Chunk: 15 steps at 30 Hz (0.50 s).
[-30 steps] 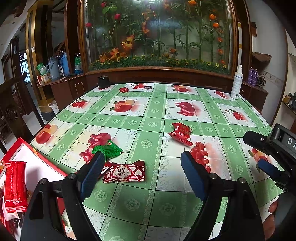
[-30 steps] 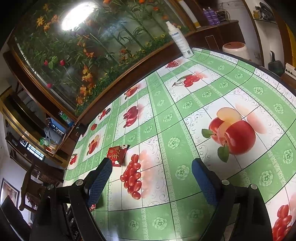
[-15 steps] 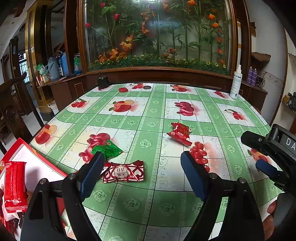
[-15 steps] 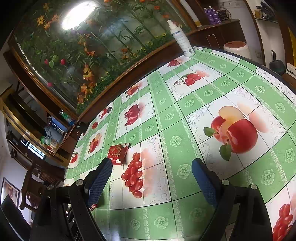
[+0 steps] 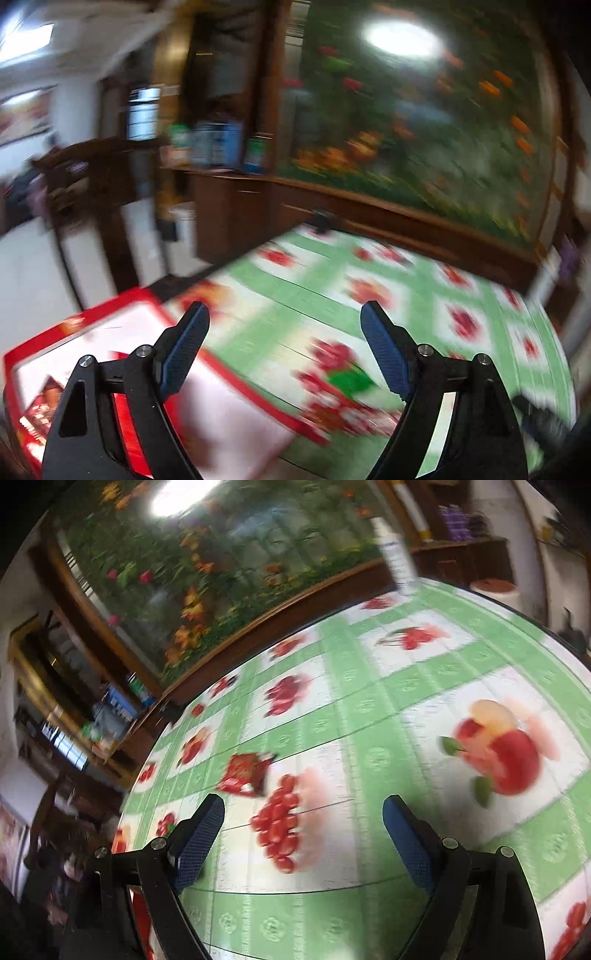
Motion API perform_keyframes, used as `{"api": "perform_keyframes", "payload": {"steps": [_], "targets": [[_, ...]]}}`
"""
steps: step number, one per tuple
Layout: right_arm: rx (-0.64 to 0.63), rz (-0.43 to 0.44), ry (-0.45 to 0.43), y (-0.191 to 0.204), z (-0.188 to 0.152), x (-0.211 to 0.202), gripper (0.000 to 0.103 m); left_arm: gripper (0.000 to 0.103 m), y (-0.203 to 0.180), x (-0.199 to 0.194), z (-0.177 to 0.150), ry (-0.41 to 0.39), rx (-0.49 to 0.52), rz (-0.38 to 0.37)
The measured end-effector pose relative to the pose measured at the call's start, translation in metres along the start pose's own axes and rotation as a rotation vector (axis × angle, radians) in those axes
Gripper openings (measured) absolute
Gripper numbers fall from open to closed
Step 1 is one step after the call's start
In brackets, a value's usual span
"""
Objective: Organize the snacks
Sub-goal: 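Move both open grippers over the table toward the remaining packets, then grasp the small red flower-print packet with the right gripper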
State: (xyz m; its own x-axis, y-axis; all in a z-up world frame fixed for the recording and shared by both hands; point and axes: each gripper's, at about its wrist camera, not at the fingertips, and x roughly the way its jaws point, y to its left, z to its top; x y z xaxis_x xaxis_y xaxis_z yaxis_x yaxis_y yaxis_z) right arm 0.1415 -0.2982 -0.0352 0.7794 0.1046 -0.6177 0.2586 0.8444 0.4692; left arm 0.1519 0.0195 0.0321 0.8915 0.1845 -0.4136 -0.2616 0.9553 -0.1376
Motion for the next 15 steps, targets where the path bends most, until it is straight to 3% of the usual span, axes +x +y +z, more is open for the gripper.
{"api": "perform_keyframes", "payload": {"steps": [5, 9, 15], "targets": [[-0.157, 0.108, 0.010, 0.050, 0.000, 0.017, 0.090, 0.085, 0.056, 0.009, 0.010, -0.023, -0.181, 0.145], [-0.267, 0.201, 0.092, 0.097, -0.002, 0.047, 0.090, 0.085, 0.066, 0.018, 0.007, 0.012, -0.194, 0.156], [-0.425, 0.197, 0.195, 0.179, -0.028, 0.109, 0.089, 0.085, 0.062, 0.026, 0.005, 0.060, -0.165, 0.136]]}}
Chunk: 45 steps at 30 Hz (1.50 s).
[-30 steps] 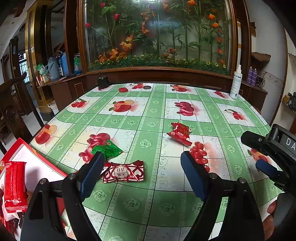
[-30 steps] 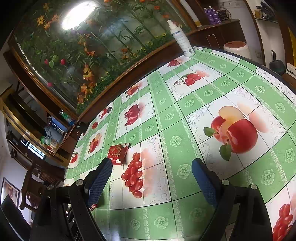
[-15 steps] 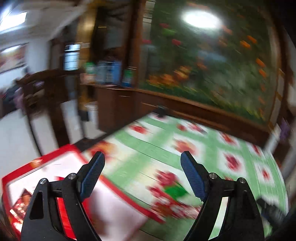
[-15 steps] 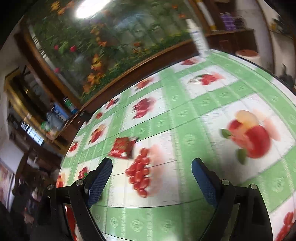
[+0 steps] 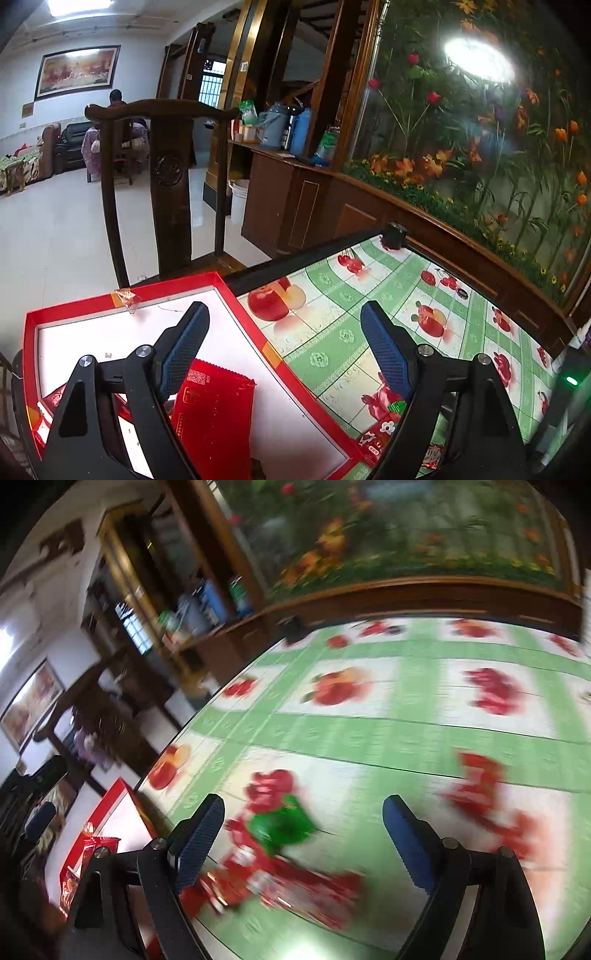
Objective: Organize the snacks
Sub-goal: 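Grasp the small red flower-print packet with the right gripper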
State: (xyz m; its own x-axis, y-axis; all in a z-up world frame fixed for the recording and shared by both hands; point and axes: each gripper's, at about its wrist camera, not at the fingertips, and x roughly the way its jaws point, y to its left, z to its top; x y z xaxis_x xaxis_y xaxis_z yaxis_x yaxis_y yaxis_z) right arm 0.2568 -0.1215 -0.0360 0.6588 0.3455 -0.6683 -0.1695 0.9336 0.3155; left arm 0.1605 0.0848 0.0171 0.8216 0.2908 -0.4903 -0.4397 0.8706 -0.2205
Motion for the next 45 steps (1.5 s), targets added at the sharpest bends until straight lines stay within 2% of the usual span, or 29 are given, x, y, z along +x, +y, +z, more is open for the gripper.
{"api": "perform_keyframes", "payload": {"steps": [3, 4, 5, 6, 8, 10, 13, 16, 18, 20, 22, 25, 26, 28, 31, 33, 35, 38, 39, 41, 42, 45], "targets": [[-0.050, -0.045, 0.032, 0.023, -0.003, 0.028, 0.086, 0.085, 0.002, 0.004, 0.001, 0.019, -0.010, 0.000], [-0.069, -0.064, 0.055, 0.027, -0.007, 0.036, 0.083, 0.085, 0.003, 0.006, 0.002, 0.027, -0.015, -0.003], [-0.088, -0.080, 0.083, 0.030, -0.011, 0.043, 0.075, 0.085, 0.004, 0.008, 0.003, 0.035, -0.019, -0.005], [-0.120, -0.105, 0.115, 0.032, -0.016, 0.049, 0.074, 0.085, 0.005, 0.009, 0.003, 0.040, -0.023, -0.004], [-0.140, -0.114, 0.109, 0.031, -0.018, 0.042, 0.068, 0.085, 0.007, 0.012, 0.003, 0.051, -0.032, 0.000], [-0.172, -0.150, 0.122, 0.025, -0.026, 0.037, 0.067, 0.085, 0.008, 0.015, 0.002, 0.063, -0.033, -0.002], [-0.285, -0.221, 0.151, 0.020, -0.044, 0.017, 0.067, 0.085, 0.007, 0.018, 0.001, 0.079, -0.024, 0.002], [-0.311, -0.213, 0.175, 0.005, -0.063, -0.011, 0.067, 0.085, 0.004, 0.019, 0.000, 0.095, -0.017, -0.009], [-0.290, -0.209, 0.204, -0.009, -0.075, -0.035, 0.068, 0.085, 0.000, 0.017, -0.001, 0.097, -0.003, -0.015], [-0.280, -0.159, 0.207, -0.022, -0.085, -0.061, 0.067, 0.085, -0.004, 0.015, -0.003, 0.101, 0.014, -0.031], [-0.239, -0.122, 0.134, -0.034, -0.081, -0.085, 0.067, 0.085, -0.009, 0.015, -0.004, 0.104, 0.036, -0.040], [-0.150, -0.246, -0.013, -0.061, -0.053, -0.107, 0.072, 0.085, -0.014, 0.013, -0.006, 0.104, 0.061, -0.047], [-0.117, -0.285, -0.037, -0.071, -0.043, -0.106, 0.077, 0.085, -0.016, 0.013, -0.007, 0.105, 0.070, -0.046], [-0.056, -0.336, -0.033, -0.092, -0.024, -0.094, 0.081, 0.085, -0.019, 0.013, -0.009, 0.109, 0.083, -0.046], [0.007, -0.312, 0.013, -0.110, -0.005, -0.067, 0.080, 0.085, -0.023, 0.013, -0.011, 0.111, 0.097, -0.050], [0.022, -0.305, 0.008, -0.112, 0.002, -0.054, 0.080, 0.085, -0.026, 0.012, -0.011, 0.109, 0.109, -0.056], [0.033, -0.296, 0.050, -0.109, 0.008, -0.033, 0.081, 0.085, -0.031, 0.011, -0.014, 0.106, 0.133, -0.059], [0.067, -0.333, 0.109, -0.111, 0.003, -0.008, 0.079, 0.085, -0.039, 0.010, -0.018, 0.112, 0.173, -0.069], [0.045, -0.369, 0.082, -0.108, 0.002, -0.006, 0.075, 0.085, -0.041, 0.011, -0.019, 0.117, 0.185, -0.072], [0.000, -0.446, 0.090, -0.104, 0.000, -0.003, 0.038, 0.085, -0.045, 0.012, -0.022, 0.128, 0.208, -0.078], [0.012, -0.438, 0.087, -0.107, -0.001, -0.005, 0.033, 0.085, -0.046, 0.012, -0.022, 0.129, 0.212, -0.079], [0.087, -0.409, 0.074, -0.122, -0.003, -0.017, 0.032, 0.085, -0.050, 0.012, -0.024, 0.124, 0.232, -0.078]]}}
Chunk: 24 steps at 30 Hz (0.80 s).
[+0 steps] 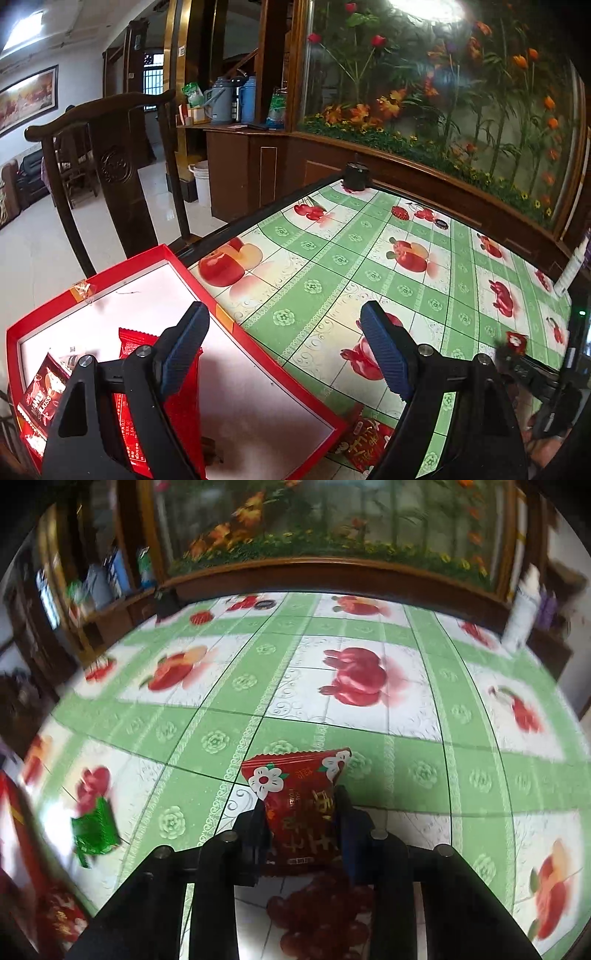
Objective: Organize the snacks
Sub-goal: 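Grasp the small red flower-print packet with the right gripper, then grasp the white-and-red packet with the left gripper while the right holds its red packet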
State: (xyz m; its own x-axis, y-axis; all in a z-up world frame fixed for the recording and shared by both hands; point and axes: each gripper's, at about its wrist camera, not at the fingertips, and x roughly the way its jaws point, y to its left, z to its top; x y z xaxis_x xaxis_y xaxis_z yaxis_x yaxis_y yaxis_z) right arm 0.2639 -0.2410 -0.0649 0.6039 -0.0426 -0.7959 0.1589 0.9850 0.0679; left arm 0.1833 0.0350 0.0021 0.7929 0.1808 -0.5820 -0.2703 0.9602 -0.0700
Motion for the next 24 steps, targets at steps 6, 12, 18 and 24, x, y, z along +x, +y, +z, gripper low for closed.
{"api": "perform_keyframes", "payload": {"steps": [6, 12, 18, 24], "targets": [[0.038, 0.024, 0.067, -0.030, -0.024, -0.031, 0.032, 0.085, -0.021, 0.001, -0.008, 0.033, 0.090, -0.081], [0.035, 0.007, 0.077, -0.058, -0.080, -0.079, 0.032, 0.084, -0.080, -0.011, -0.037, 0.107, 0.387, -0.321], [0.037, 0.030, -0.011, -0.075, -0.124, -0.111, 0.035, 0.084, -0.112, -0.012, -0.063, 0.299, 0.488, -0.630], [0.097, 0.087, -0.001, -0.086, -0.114, -0.107, 0.034, 0.084, -0.125, -0.008, -0.081, 0.345, 0.550, -0.621]]}}
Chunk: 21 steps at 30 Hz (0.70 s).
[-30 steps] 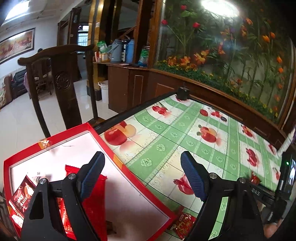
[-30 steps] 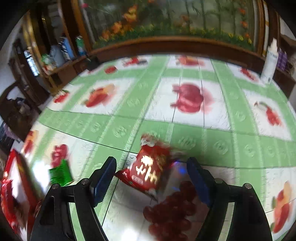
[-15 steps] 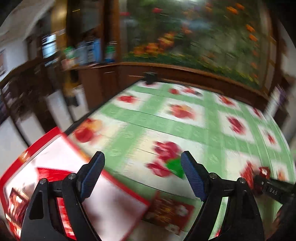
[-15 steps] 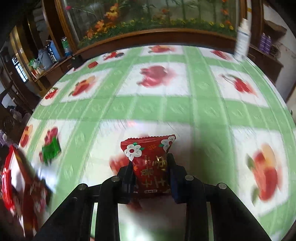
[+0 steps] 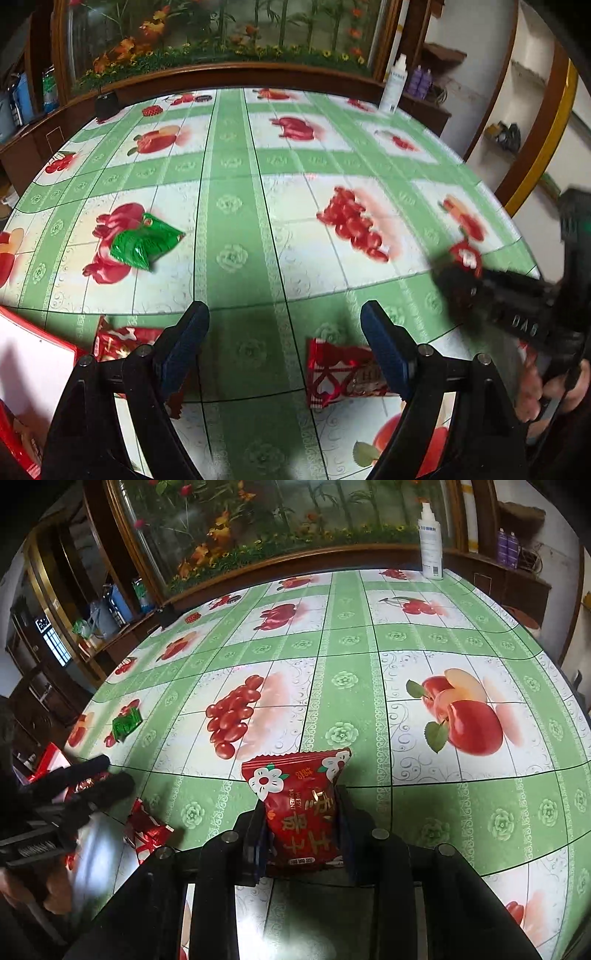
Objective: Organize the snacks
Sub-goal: 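Grasp the white-and-red packet with the left gripper while the right holds its red packet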
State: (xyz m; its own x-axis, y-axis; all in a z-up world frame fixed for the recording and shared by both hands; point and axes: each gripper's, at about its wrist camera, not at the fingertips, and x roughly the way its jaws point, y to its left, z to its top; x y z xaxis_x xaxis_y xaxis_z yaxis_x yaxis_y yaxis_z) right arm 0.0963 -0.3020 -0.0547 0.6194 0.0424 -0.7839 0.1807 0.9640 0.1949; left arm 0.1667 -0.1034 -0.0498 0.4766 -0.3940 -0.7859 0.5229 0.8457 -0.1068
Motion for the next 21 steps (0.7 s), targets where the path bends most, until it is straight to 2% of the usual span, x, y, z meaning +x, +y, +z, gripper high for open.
{"api": "perform_keyframes", "payload": {"steps": [8, 13, 16, 21], "targets": [[-0.075, -0.057, -0.008, 0.013, 0.004, 0.008, 0.036, 0.084, -0.033, -0.013, -0.020, -0.020, 0.048, 0.067], [-0.044, -0.034, 0.004, 0.008, 0.004, 0.007, 0.036, 0.084, -0.050, 0.000, -0.025, 0.025, 0.091, 0.095], [-0.044, -0.035, 0.006, 0.009, 0.004, 0.007, 0.036, 0.084, -0.047, 0.006, -0.027, 0.045, 0.068, 0.110], [-0.054, -0.049, 0.007, 0.011, 0.003, 0.007, 0.036, 0.081, -0.043, 0.006, -0.029, 0.020, 0.046, 0.109]]}}
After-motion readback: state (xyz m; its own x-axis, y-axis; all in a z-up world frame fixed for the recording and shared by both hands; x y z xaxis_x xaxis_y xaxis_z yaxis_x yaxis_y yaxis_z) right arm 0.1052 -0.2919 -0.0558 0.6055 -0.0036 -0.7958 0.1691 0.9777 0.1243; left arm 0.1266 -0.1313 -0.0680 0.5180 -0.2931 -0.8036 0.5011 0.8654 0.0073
